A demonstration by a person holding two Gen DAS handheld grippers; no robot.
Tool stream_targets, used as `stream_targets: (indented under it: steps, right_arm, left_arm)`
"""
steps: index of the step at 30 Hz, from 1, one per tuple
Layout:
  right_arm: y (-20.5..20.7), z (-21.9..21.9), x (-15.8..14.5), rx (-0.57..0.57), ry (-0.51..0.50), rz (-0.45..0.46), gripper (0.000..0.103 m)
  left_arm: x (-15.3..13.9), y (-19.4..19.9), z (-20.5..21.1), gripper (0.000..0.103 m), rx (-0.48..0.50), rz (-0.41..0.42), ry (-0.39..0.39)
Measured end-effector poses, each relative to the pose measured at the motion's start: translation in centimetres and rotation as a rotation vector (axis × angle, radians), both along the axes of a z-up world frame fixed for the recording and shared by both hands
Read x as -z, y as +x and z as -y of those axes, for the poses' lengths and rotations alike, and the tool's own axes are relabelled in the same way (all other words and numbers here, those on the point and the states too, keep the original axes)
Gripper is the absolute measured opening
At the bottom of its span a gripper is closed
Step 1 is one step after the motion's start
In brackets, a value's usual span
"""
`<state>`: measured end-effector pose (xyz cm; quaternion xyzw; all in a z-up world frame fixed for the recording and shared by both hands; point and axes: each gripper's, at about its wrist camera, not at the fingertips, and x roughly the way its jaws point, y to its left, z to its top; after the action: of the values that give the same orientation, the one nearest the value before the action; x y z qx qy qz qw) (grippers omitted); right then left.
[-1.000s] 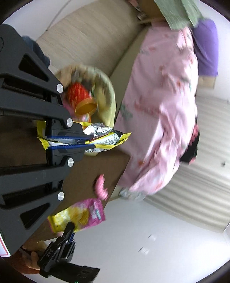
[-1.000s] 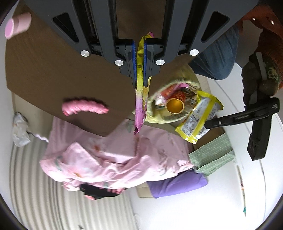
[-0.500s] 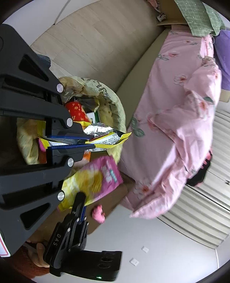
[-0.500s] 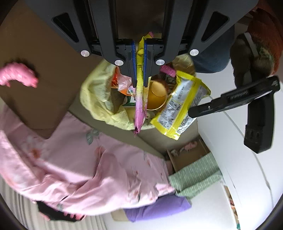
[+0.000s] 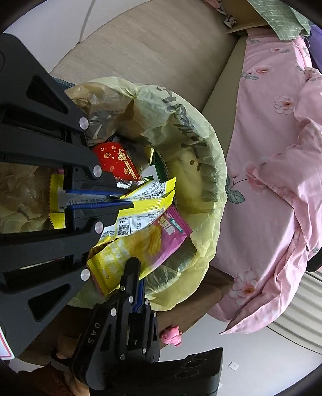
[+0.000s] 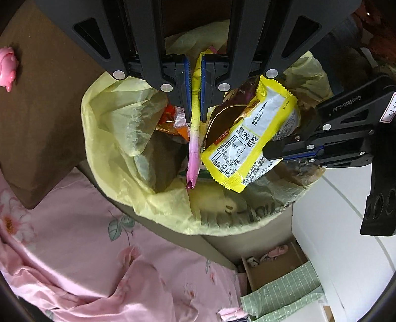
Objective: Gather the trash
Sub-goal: 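Carry the yellow wrapper and pink chip bag over the trash bag and open both tools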
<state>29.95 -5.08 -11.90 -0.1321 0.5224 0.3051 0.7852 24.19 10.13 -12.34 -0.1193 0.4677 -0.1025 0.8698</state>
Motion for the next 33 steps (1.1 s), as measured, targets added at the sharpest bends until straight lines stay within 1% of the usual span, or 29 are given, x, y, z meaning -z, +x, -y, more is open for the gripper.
stream_targets:
  steps: [3, 9, 12, 13, 14, 16, 17, 18, 21, 23, 26, 28, 29, 30, 32, 33]
  right_arm:
    - [-0.1, 0.2, -0.1, -0.001, 0.007, 0.013, 0.008]
    - [-0.8, 0.7, -0.9, -0.004, 0.053, 0.032, 0.009]
    - [-1.3, 0.9, -1.3, 0.006, 0.061, 0.046, 0.009]
    - [-1.5, 1.0, -1.4, 0.011, 0.061, 0.049, 0.009]
    - [-1.7, 1.1, -1.5, 0.013, 0.061, 0.05, 0.01]
    - [-1.9, 1.3, -1.7, 0.018, 0.056, 0.06, 0.02]
    - [-2.1, 1.2, -1.8, 0.019, 0.055, 0.065, 0.027]
    - [-2.4, 1.2, -2.0, 0.021, 0.056, 0.07, 0.029]
    - [-3.3, 1.4, -3.1, 0.035, 0.065, 0.093, 0.03]
    - [-4.1, 1.8, -3.9, 0.049, 0.07, 0.117, 0.03]
    - [-6.0, 3.2, -5.9, 0.086, 0.098, 0.16, 0.03]
    - [-7.7, 4.3, -7.2, 0.109, 0.123, 0.189, 0.035]
    - [-9.4, 5.2, -8.2, 0.126, 0.132, 0.218, 0.041]
    - [-10.2, 5.6, -8.7, 0.132, 0.137, 0.232, 0.046]
    - [-12.6, 6.8, -10.0, 0.144, 0.142, 0.272, 0.047]
    - [-14.1, 7.5, -10.7, 0.159, 0.14, 0.296, 0.048]
  left_arm:
    - [-0.2, -0.1, -0.5, 0.005, -0.014, 0.004, -0.007]
    - [-1.3, -0.7, -1.8, 0.006, -0.046, 0.014, -0.064]
    - [-1.7, -1.0, -2.0, 0.01, -0.058, 0.02, -0.069]
    - [-2.0, -1.2, -2.2, 0.014, -0.065, 0.024, -0.077]
    - [-2.2, -1.3, -2.3, 0.021, -0.071, 0.028, -0.085]
    - [-2.8, -1.6, -2.7, 0.027, -0.09, 0.04, -0.101]
    - [-3.1, -1.8, -2.9, 0.027, -0.099, 0.043, -0.102]
    - [-3.4, -2.0, -3.1, 0.027, -0.111, 0.048, -0.099]
    - [-5.0, -2.9, -3.5, 0.029, -0.137, 0.072, -0.083]
    - [-6.2, -3.9, -3.5, 0.034, -0.148, 0.093, -0.069]
    - [-7.9, -5.8, -2.9, 0.037, -0.15, 0.124, -0.043]
    - [-9.4, -7.8, -1.8, 0.04, -0.134, 0.155, -0.013]
    - [-9.9, -8.6, -1.3, 0.041, -0.124, 0.167, -0.003]
    - [-10.6, -9.8, -0.6, 0.043, -0.116, 0.181, 0.006]
    - [-11.9, -12.1, 0.7, 0.051, -0.089, 0.206, 0.005]
    - [-12.2, -12.9, 1.1, 0.052, -0.078, 0.213, 0.004]
